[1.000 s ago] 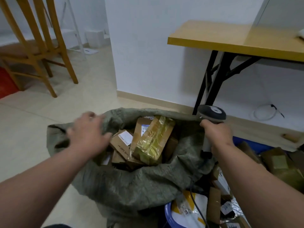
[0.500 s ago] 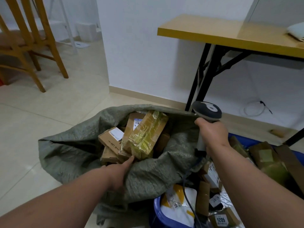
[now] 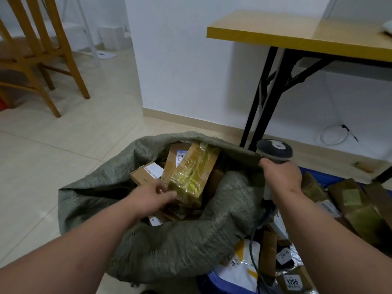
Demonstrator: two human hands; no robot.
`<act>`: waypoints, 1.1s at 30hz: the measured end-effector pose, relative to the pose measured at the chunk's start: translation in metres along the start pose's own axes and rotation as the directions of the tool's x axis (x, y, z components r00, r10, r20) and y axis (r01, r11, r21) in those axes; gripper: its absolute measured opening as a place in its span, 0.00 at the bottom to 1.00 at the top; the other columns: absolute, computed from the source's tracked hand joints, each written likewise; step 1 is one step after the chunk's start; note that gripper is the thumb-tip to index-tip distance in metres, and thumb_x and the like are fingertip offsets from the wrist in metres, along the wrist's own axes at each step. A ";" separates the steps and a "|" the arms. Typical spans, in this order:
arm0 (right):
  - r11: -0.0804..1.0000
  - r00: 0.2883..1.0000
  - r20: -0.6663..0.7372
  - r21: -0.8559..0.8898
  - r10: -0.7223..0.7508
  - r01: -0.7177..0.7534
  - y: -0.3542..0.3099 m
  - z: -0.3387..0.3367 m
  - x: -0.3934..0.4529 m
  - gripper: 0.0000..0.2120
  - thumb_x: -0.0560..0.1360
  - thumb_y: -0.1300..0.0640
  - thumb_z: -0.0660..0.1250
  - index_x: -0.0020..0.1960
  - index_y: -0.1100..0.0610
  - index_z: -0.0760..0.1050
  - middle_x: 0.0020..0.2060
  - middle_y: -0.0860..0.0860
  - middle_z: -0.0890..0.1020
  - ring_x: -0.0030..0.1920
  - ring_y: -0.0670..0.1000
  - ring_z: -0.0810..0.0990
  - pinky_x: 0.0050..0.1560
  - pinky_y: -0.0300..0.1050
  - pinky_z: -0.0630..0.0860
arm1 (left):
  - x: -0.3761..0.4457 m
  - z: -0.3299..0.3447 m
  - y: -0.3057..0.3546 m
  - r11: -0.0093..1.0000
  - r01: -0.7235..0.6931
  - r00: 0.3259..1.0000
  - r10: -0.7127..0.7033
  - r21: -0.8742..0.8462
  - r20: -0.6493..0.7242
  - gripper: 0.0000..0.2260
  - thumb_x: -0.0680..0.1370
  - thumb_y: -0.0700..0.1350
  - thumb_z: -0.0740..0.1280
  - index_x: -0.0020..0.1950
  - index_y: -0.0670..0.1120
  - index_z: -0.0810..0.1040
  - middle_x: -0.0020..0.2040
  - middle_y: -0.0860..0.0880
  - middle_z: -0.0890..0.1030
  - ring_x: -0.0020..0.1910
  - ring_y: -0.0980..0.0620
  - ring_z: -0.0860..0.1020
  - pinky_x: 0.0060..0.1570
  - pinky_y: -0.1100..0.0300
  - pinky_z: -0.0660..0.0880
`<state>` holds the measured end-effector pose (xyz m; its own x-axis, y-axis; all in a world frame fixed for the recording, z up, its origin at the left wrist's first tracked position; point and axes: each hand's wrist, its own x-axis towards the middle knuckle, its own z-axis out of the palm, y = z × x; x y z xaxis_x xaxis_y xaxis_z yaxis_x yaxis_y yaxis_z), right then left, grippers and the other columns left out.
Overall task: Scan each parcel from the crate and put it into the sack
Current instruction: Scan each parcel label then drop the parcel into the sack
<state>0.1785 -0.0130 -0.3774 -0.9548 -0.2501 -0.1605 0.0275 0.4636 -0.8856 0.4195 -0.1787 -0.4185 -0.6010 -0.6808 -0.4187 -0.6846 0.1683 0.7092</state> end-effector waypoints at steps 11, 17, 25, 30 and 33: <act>0.997 0.957 0.283 0.053 -0.071 0.058 -0.025 0.042 -0.017 0.05 0.70 0.56 0.72 0.42 0.51 0.76 0.42 0.56 0.84 0.46 0.56 0.83 0.53 0.58 0.81 | 0.039 0.025 0.029 0.980 -0.087 0.996 0.088 -0.179 -0.001 0.34 0.77 0.53 0.70 0.79 0.59 0.57 0.70 0.50 0.71 0.60 0.50 0.76 0.61 0.55 0.73; 0.996 0.923 0.378 -0.074 0.066 -0.041 -0.003 0.053 -0.015 0.06 0.70 0.54 0.73 0.44 0.54 0.77 0.42 0.55 0.83 0.45 0.56 0.83 0.53 0.59 0.81 | 0.040 0.038 0.031 0.986 -0.145 0.985 0.152 -0.076 0.087 0.28 0.79 0.50 0.68 0.77 0.60 0.61 0.71 0.54 0.71 0.63 0.51 0.75 0.64 0.55 0.72; 0.994 0.926 0.361 -0.031 0.109 -0.105 0.000 0.026 -0.014 0.08 0.70 0.55 0.72 0.46 0.56 0.77 0.43 0.58 0.83 0.46 0.59 0.84 0.52 0.61 0.81 | 0.032 0.022 0.016 0.987 -0.104 0.987 0.087 -0.122 -0.137 0.27 0.80 0.49 0.66 0.78 0.56 0.62 0.72 0.48 0.71 0.61 0.50 0.74 0.58 0.53 0.73; 0.992 0.933 0.340 0.015 0.115 -0.128 0.004 -0.008 -0.017 0.11 0.70 0.55 0.73 0.49 0.58 0.77 0.42 0.58 0.84 0.43 0.57 0.85 0.50 0.57 0.83 | 0.019 0.023 0.033 0.979 -0.191 0.956 0.170 -0.072 -0.239 0.26 0.80 0.50 0.66 0.77 0.54 0.63 0.72 0.50 0.71 0.58 0.53 0.74 0.44 0.64 0.68; 0.982 0.938 0.319 0.077 0.138 -0.171 0.013 -0.037 -0.017 0.11 0.70 0.57 0.73 0.50 0.58 0.77 0.43 0.59 0.83 0.43 0.58 0.85 0.47 0.56 0.84 | 0.006 0.034 0.051 0.961 -0.270 0.931 0.247 -0.052 -0.267 0.26 0.80 0.49 0.67 0.77 0.53 0.64 0.72 0.50 0.71 0.62 0.52 0.74 0.51 0.59 0.71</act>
<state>0.1843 0.0285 -0.3698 -0.7973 -0.4415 -0.4116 0.2125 0.4330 -0.8760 0.3669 -0.1504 -0.4044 -0.6191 -0.7828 -0.0630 -0.4743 0.3088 0.8244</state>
